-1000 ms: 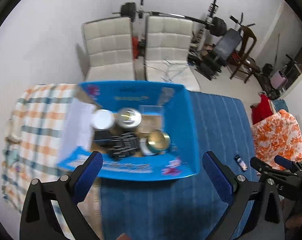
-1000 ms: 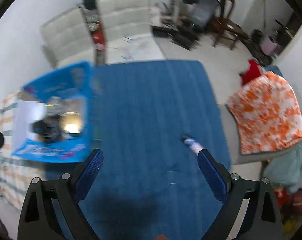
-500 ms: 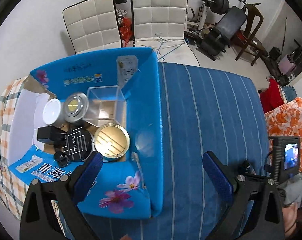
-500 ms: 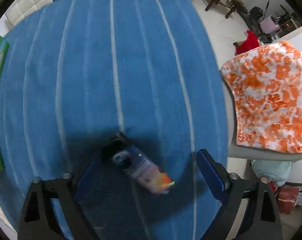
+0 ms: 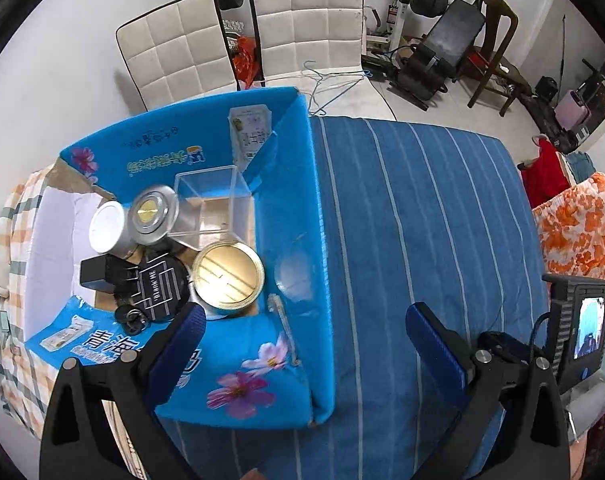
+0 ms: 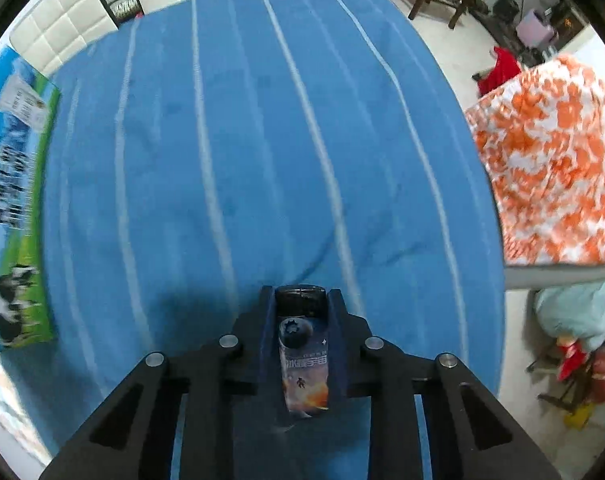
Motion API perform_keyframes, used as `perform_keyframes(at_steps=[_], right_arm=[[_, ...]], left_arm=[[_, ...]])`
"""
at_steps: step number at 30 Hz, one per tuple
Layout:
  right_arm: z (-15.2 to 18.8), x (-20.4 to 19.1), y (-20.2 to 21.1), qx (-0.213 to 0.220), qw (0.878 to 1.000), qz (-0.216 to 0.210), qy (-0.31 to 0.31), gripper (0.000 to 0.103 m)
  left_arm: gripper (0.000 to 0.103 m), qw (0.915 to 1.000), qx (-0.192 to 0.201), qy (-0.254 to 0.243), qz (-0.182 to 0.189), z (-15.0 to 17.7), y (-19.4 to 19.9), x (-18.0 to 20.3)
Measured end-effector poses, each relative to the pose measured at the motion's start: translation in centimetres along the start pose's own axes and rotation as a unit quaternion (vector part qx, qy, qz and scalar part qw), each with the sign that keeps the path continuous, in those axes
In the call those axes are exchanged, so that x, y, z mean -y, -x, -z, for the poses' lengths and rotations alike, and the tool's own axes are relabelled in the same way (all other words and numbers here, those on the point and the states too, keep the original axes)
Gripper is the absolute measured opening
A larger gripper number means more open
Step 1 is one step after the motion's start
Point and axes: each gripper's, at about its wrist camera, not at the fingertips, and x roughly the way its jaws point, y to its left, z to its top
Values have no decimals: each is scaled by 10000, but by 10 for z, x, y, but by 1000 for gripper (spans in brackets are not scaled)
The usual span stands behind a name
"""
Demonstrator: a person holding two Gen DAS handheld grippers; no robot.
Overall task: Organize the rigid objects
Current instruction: 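Grasp the small blue-white bottle with the right tool, then carry the bottle into the blue box and release it beside the black case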
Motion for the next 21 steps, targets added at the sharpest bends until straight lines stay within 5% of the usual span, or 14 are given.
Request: perform_keyframes(at_steps=[9,14,21], right_arm=[[31,-57,118,757,9934,-839,187,27],[43,-123,187,1167,9804,-1434,675,27],[46,-226,211,1276,9639,-1893,1368,27]], left_arm=[[103,9997,15,-109,214,25,60,-51],[103,9985,272,398,269,27,100,-117],[103,9937,385,1042,-178,29,98,-210]])
